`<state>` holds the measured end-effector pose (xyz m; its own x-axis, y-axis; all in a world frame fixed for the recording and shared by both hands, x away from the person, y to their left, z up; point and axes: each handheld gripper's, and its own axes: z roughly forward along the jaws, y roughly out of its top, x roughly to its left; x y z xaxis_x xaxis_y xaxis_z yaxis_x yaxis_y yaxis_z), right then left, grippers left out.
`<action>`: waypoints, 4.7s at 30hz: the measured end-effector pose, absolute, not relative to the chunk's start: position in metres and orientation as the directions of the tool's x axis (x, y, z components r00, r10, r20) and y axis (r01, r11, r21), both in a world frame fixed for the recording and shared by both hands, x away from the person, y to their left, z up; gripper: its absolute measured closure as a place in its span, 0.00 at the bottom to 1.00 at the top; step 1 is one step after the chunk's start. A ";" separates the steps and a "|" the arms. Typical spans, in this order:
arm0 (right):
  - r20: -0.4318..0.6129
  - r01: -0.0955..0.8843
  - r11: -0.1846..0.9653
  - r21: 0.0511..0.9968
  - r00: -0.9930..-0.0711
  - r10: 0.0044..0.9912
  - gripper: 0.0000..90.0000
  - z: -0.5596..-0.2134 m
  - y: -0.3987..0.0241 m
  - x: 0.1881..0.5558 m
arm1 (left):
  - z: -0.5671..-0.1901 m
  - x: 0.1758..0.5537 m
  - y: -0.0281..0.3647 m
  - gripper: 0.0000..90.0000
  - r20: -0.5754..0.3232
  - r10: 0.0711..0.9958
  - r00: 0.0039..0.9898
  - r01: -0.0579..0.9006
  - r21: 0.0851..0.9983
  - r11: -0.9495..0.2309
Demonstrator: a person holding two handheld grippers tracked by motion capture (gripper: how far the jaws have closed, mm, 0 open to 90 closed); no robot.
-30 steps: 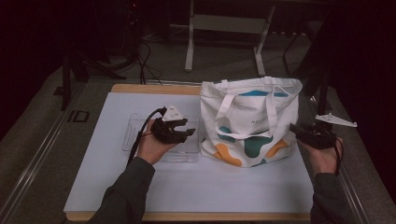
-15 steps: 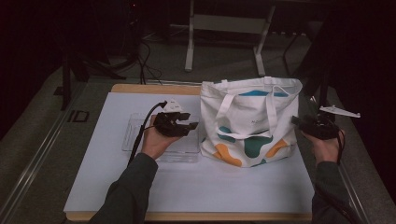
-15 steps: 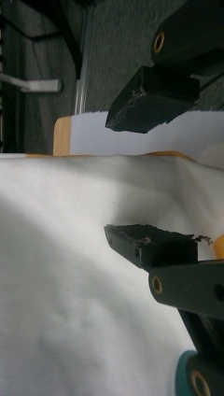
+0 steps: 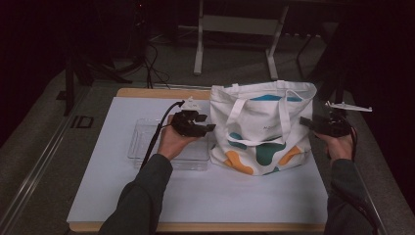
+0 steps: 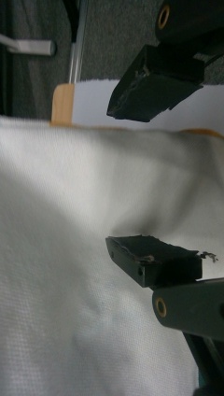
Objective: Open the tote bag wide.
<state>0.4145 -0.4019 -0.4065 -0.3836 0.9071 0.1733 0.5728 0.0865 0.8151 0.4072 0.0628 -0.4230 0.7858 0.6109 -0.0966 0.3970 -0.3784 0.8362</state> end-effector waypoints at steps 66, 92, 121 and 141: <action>0.009 0.433 0.207 0.877 -0.446 0.895 0.96 -0.378 -0.406 0.356 | -0.382 0.370 0.044 0.97 -0.005 0.538 0.843 0.282 0.856 -0.434; -0.033 0.415 0.268 0.869 -0.493 0.869 0.96 -0.388 -0.406 0.331 | -0.384 0.346 0.028 0.97 0.060 0.507 0.860 0.225 0.848 -0.481; -0.032 0.480 0.311 0.820 -0.504 0.863 0.96 -0.429 -0.400 0.331 | -0.427 0.335 0.011 0.96 0.085 0.499 0.863 0.251 0.785 -0.567; -0.009 0.565 0.306 0.766 -0.466 0.885 0.97 -0.468 -0.404 0.336 | -0.461 0.331 -0.007 0.97 0.101 0.509 0.855 0.288 0.724 -0.627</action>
